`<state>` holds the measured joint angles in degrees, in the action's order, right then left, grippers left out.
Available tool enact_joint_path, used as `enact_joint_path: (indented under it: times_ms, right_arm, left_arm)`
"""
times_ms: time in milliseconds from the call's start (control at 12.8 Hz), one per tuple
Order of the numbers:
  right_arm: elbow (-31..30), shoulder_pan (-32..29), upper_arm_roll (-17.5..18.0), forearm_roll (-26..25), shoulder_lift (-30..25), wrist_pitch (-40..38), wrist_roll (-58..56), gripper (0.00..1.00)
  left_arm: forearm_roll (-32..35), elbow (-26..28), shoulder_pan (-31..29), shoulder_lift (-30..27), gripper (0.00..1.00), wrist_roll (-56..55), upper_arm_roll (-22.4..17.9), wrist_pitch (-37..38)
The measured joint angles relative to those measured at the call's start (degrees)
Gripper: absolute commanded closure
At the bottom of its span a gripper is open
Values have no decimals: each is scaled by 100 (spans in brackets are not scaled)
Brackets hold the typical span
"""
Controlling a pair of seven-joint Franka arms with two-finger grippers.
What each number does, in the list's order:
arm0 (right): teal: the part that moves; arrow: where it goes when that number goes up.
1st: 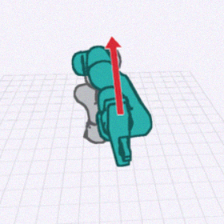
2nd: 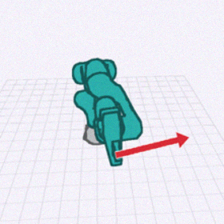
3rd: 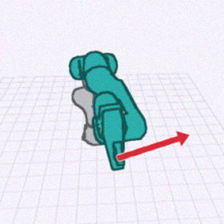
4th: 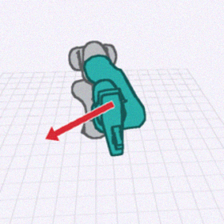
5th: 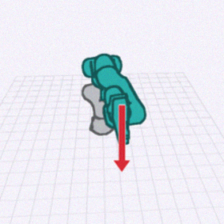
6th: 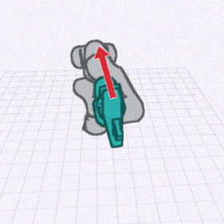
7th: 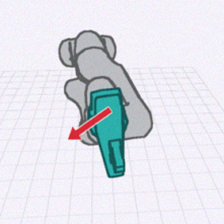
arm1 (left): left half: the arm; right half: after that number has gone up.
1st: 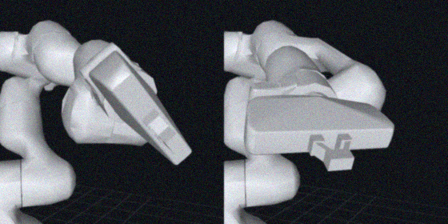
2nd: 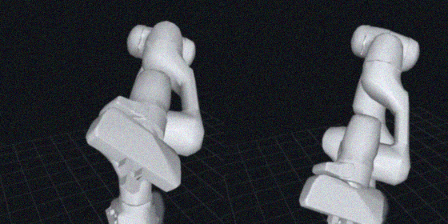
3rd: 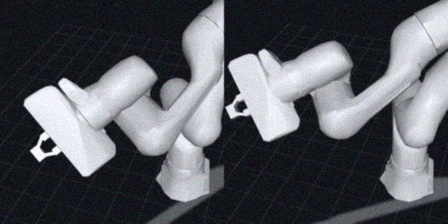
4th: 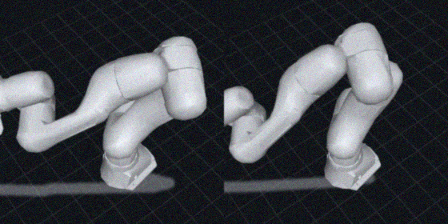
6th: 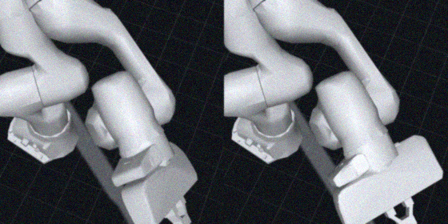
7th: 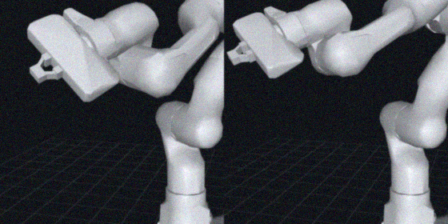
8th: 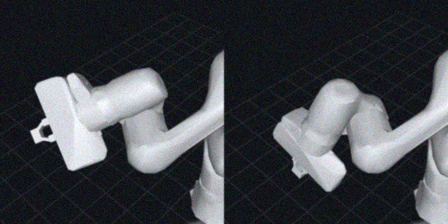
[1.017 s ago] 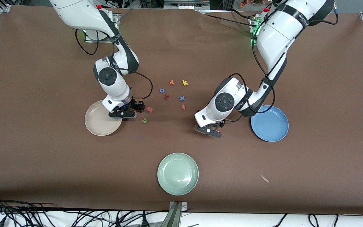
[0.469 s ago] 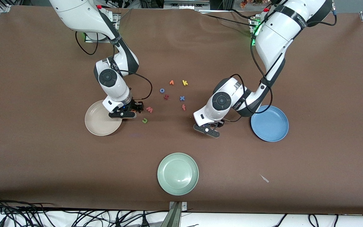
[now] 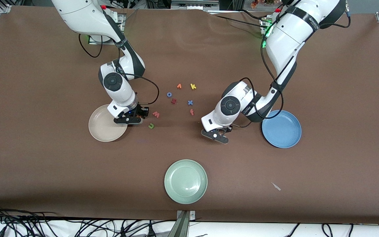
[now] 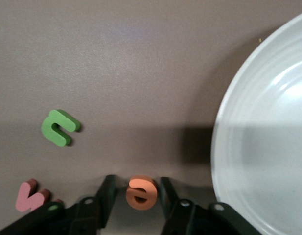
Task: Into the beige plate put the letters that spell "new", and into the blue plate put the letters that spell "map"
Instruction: 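Lower the orange e onto the white plate and open the right gripper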
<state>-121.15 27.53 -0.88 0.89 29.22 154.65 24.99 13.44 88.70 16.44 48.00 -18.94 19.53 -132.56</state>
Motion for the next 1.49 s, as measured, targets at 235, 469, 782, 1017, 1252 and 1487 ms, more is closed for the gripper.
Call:
enact_joint_path:
  times_ms: [235,469,782,1017,1252,1487]
  right_arm:
    - [-2,-4,-33,0,-41,-6,-98,88]
    - [88,-4,-149,-5,-104,-332,-237,87]
    - [762,-21,-729,-5,-543,-1978,-1230,87]
    - [796,-50,-1025,-4,-595,-2123,-1763,70]
    - [774,-29,-1027,3,-490,-2074,-1785,48]
    - [774,-25,-1014,8,-472,-2058,-1767,48]
  left_arm:
    - [0,-24,-1,-15,77,-91,-5,17]
    - [0,-64,-17,-18,84,-154,-12,62]
    - [0,-186,-19,-102,87,-202,-9,192]
    - [0,-219,-79,-346,88,-172,-15,759]
    - [0,-221,-330,-570,88,299,-23,1138]
    - [4,-223,-725,-731,87,1210,-43,1751]
